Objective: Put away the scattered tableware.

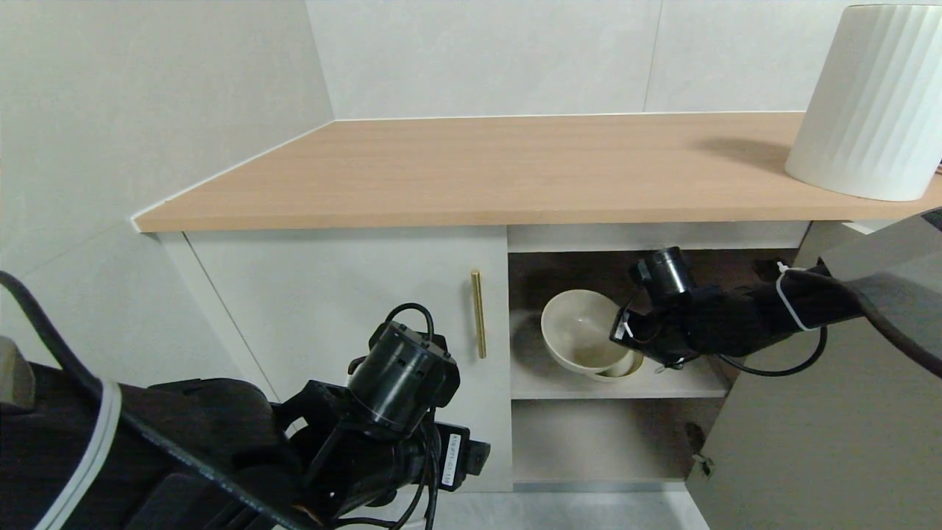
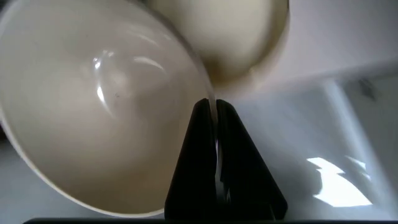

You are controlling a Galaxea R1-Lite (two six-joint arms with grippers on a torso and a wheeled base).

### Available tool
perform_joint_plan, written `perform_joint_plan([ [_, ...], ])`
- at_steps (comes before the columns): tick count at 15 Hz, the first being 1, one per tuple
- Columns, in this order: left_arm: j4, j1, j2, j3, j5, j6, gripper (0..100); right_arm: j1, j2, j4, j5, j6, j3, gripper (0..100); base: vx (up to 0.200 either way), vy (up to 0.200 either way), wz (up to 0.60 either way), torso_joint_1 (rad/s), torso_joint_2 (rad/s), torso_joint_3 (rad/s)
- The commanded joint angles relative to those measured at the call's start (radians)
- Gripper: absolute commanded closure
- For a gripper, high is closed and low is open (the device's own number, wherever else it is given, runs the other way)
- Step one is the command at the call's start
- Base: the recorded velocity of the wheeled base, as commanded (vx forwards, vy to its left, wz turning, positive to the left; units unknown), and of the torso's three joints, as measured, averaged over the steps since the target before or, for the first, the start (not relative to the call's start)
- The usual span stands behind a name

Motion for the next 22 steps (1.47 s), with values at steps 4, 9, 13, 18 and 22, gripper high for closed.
perform_joint_plan([
  [4, -0.001, 0.001, 0.001, -0.001, 0.0, -0.002, 0, -0.061, 0.087, -0.023, -0.006, 0.038, -0.07, 100, 0.0, 0.0, 0.0, 0.0, 0.0, 0.0],
  [9, -0.001, 0.001, 0.001, -0.001, 0.0, -0.006, 0, -0.078, 0.142, -0.023, -0.055, 0.039, -0.11, 100, 0.0, 0.0, 0.0, 0.0, 0.0, 0.0],
  [13, -0.001, 0.001, 0.001, -0.001, 0.001, -0.006, 0, -0.08, 0.154, -0.025, -0.057, 0.041, -0.113, 100, 0.0, 0.0, 0.0, 0.0, 0.0, 0.0],
  [18, -0.001, 0.001, 0.001, -0.001, 0.0, -0.006, 0, -0.092, 0.166, -0.023, -0.057, 0.041, -0.124, 100, 0.0, 0.0, 0.0, 0.0, 0.0, 0.0],
  [22, 0.001, 0.001, 0.001, -0.001, 0.001, -0.006, 0, -0.092, 0.165, -0.023, -0.06, 0.041, -0.124, 0, 0.0, 0.0, 0.0, 0.0, 0.0, 0.0],
])
